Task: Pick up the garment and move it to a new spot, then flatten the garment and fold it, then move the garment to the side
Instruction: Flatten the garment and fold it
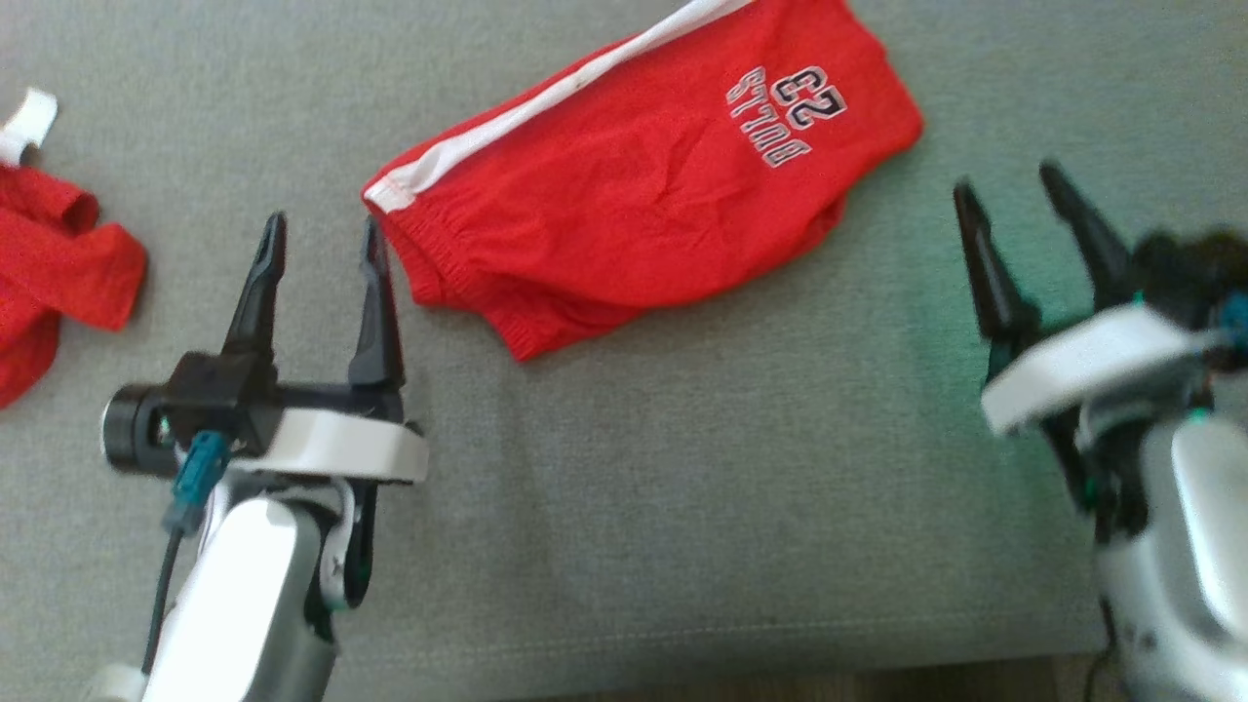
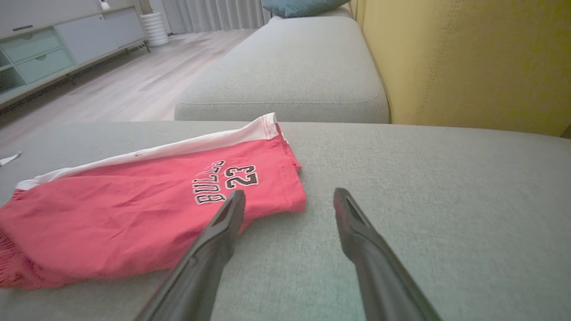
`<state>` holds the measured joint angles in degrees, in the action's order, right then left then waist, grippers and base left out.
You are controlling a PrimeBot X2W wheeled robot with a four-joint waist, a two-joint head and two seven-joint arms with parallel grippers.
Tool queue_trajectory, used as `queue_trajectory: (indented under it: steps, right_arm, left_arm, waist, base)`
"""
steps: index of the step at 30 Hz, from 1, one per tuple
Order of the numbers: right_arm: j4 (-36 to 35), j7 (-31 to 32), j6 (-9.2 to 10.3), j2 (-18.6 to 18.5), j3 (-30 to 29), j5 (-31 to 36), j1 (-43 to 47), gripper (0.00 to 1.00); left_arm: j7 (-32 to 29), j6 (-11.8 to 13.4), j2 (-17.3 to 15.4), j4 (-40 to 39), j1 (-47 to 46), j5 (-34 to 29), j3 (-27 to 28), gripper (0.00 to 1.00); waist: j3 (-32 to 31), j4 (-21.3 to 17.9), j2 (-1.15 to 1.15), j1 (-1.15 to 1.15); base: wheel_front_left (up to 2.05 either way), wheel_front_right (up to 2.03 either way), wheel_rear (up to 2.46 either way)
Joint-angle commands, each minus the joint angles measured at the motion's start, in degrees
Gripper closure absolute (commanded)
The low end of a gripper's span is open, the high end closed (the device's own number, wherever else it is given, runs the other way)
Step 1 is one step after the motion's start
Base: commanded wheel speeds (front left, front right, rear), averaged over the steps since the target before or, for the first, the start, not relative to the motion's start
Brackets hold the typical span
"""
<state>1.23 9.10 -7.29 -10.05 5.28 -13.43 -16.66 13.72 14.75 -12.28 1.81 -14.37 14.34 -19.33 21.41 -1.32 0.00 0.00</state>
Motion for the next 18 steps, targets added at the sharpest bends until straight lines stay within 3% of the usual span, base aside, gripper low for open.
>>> queue_trajectory:
  steps: [1,11,18]
  right_arm:
    - [-0.8,1.1,-0.2,-1.2,1.8,-1.0,-3.8,0.0]
    - [12.5,10.3,-0.2,-5.5,6.1,-5.0,-18.5,0.0]
    - [20.3,15.7,-0.2,-6.0,7.4,-7.0,-23.3,0.0]
  left_arm:
    - [0.3,-0.2,-0.6,-2.0,-2.3,-0.6,1.6,0.0]
    - [0.9,-1.5,1.3,-0.1,-6.1,-0.8,0.1,0.0]
    - [1.2,-2.1,2.3,1.1,-7.2,-1.0,0.0,0.0]
  waist:
    - [2.1,1.4,0.0,0.0]
    - [5.6,5.1,0.0,0.0]
    - [6.3,6.3,0.0,0.0]
  base:
    - [0.0,0.0,0.0]
    - [0.0,0.0,0.0]
    - [0.0,0.0,0.0]
